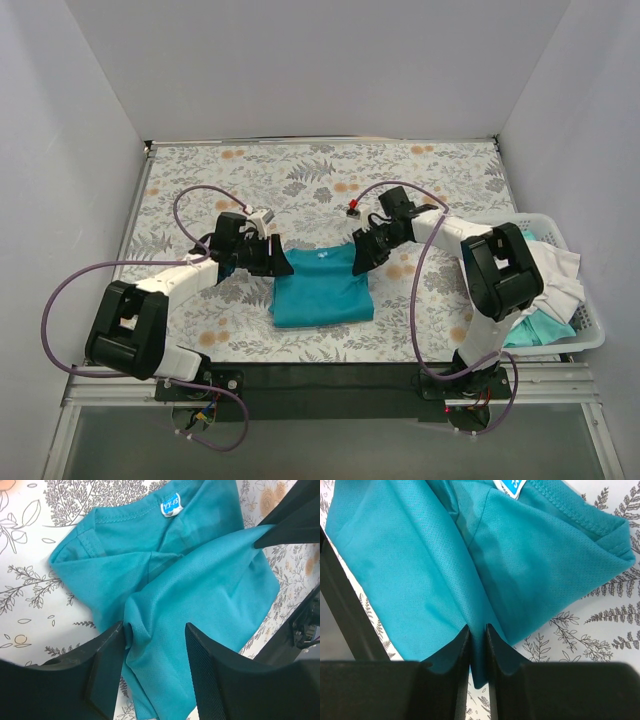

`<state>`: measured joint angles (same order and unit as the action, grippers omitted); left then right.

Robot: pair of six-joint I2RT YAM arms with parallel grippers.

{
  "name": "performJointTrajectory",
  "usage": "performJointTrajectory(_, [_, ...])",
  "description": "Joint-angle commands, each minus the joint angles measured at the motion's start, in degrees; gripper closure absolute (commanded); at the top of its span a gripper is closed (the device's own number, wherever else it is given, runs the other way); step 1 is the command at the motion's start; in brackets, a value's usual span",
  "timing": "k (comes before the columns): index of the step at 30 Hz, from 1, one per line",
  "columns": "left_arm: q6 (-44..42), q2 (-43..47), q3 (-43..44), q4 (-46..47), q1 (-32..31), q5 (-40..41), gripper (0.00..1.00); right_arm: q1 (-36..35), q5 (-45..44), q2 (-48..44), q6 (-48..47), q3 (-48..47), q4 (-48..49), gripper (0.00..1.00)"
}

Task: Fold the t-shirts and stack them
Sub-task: Fold the tshirt

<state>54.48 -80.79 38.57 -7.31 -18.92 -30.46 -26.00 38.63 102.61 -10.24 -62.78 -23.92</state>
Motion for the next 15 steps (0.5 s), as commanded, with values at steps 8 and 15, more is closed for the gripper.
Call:
performJointTrajectory(8, [0.54, 3.10, -1.30, 0.45, -1.82, 0.40, 0.89, -0.98, -1.19, -6.10, 1.01, 0.03, 0.98, 0.99])
performJointTrajectory(15, [3.70, 10.73, -1.65, 0.28, -1.91, 2.93, 1.00, -1.95, -1.10, -8.56, 0.49, -2.78, -2.44, 0.99])
